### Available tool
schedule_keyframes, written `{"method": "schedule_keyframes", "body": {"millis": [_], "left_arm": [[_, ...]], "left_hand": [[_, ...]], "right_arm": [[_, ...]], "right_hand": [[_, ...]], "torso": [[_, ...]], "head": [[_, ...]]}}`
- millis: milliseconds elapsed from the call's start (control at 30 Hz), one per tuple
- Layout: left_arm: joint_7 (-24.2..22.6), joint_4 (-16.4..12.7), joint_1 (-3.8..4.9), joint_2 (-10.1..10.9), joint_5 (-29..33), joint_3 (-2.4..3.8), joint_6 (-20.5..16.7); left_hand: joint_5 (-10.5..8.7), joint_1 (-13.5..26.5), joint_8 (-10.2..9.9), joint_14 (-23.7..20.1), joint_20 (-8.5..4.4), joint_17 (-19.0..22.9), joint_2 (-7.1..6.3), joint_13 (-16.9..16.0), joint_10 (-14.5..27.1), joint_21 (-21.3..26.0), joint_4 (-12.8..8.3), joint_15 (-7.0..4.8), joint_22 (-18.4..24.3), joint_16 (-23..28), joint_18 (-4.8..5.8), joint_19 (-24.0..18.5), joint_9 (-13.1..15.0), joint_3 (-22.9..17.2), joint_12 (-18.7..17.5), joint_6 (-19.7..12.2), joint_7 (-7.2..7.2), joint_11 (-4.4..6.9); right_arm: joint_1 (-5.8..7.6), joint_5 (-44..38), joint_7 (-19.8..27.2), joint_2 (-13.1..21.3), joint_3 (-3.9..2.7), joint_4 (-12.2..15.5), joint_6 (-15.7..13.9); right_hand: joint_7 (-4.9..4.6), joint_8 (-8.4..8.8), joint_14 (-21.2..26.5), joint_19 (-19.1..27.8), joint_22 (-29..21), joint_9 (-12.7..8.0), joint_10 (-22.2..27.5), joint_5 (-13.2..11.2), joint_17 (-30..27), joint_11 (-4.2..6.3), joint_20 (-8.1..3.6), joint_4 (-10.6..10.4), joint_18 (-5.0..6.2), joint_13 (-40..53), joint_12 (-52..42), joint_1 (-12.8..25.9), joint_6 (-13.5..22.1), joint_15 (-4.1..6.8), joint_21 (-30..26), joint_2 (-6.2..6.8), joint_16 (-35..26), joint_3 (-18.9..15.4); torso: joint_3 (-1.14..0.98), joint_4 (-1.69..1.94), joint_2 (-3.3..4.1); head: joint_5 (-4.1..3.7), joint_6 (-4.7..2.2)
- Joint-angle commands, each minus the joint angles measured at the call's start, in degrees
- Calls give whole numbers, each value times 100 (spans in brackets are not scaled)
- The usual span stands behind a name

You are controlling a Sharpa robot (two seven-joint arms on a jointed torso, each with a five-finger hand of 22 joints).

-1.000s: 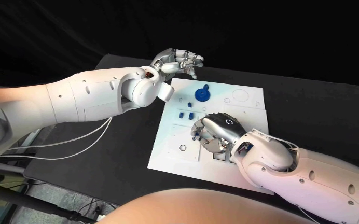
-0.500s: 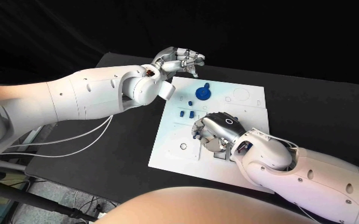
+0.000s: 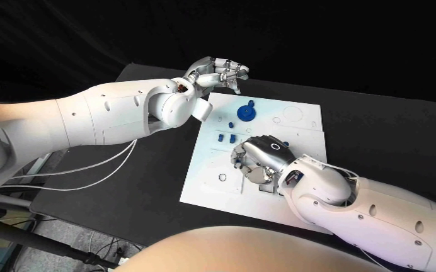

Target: Assemble the parts on the task board

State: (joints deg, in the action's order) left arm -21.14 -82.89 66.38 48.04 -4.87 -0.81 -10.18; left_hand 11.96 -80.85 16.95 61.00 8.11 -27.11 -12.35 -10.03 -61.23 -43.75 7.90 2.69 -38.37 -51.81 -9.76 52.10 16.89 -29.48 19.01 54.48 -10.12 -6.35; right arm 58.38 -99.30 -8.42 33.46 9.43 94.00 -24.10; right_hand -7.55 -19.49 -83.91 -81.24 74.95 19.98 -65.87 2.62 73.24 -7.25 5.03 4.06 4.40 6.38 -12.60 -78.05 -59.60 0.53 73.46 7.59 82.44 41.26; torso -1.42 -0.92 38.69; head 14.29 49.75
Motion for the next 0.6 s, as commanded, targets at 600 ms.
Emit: {"method": "schedule_keyframes", "body": {"millis": [600], "left_arm": [[29,-16,7,0,33,5,153]], "left_hand": [[8,13,-29,-38,15,1,15,5,30,27,11,-2,6,32,-52,-22,-3,28,-19,-31,-21,-18]], "right_arm": [[-41,-95,117,37,49,50,127]], "right_hand": [[-107,63,-258,149,585,38,-87,172,-90,255,88,268,-1,203,237,293,144,-63,-212,44,-29,-205]], "torso": [[-7,-5,-1]], "head": [[-3,7]]}}
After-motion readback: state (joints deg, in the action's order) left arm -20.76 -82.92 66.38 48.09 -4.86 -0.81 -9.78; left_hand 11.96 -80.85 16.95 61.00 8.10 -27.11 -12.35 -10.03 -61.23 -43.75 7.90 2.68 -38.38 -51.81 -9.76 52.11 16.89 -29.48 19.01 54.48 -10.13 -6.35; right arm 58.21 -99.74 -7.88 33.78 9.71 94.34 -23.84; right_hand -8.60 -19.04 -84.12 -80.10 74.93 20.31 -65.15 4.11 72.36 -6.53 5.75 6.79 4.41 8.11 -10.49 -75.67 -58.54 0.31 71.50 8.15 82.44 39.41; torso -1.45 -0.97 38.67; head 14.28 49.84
